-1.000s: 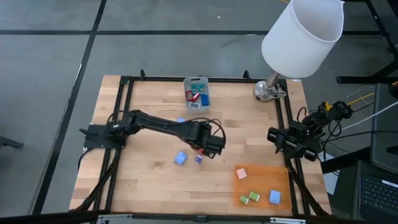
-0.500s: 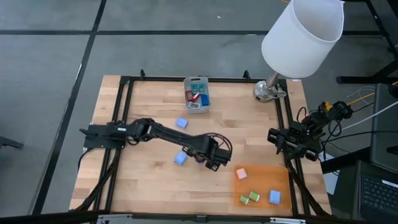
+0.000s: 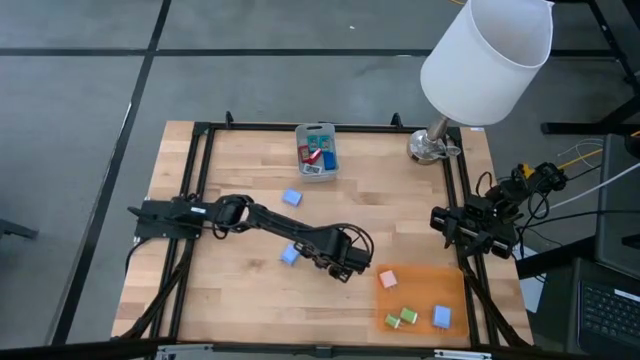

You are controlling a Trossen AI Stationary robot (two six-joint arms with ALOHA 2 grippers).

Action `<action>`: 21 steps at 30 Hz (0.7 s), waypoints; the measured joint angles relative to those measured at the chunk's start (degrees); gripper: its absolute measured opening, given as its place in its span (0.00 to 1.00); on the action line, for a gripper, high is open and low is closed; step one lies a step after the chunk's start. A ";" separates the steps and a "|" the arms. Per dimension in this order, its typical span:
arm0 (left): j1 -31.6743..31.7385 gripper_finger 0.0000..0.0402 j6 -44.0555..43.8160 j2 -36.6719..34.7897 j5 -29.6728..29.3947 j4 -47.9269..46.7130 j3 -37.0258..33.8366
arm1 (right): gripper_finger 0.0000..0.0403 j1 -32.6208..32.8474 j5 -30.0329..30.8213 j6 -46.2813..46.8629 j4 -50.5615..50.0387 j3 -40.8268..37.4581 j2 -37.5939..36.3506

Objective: Pick & Place Office items
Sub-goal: Put the dark blue charger adapter into the orange bin

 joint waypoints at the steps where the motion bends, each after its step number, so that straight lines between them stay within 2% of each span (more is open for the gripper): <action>1: 0.01 0.77 -0.03 0.05 0.20 1.03 -0.61 | 0.50 0.00 0.00 0.00 0.00 0.00 0.00; 7: 0.08 0.70 1.08 0.75 0.89 0.90 -0.92 | 0.50 0.00 0.01 0.00 0.00 0.00 0.00; 12: 0.77 0.56 0.99 0.86 0.82 1.48 -0.98 | 0.50 0.00 0.00 0.00 0.01 0.00 -0.01; 18: 1.67 0.32 2.82 0.86 0.92 3.18 -0.98 | 0.50 0.00 0.00 -0.02 -0.06 0.00 0.01; 21: 1.93 0.31 3.84 0.82 1.65 6.01 -0.98 | 0.50 0.00 0.00 -0.02 -0.06 0.00 -0.01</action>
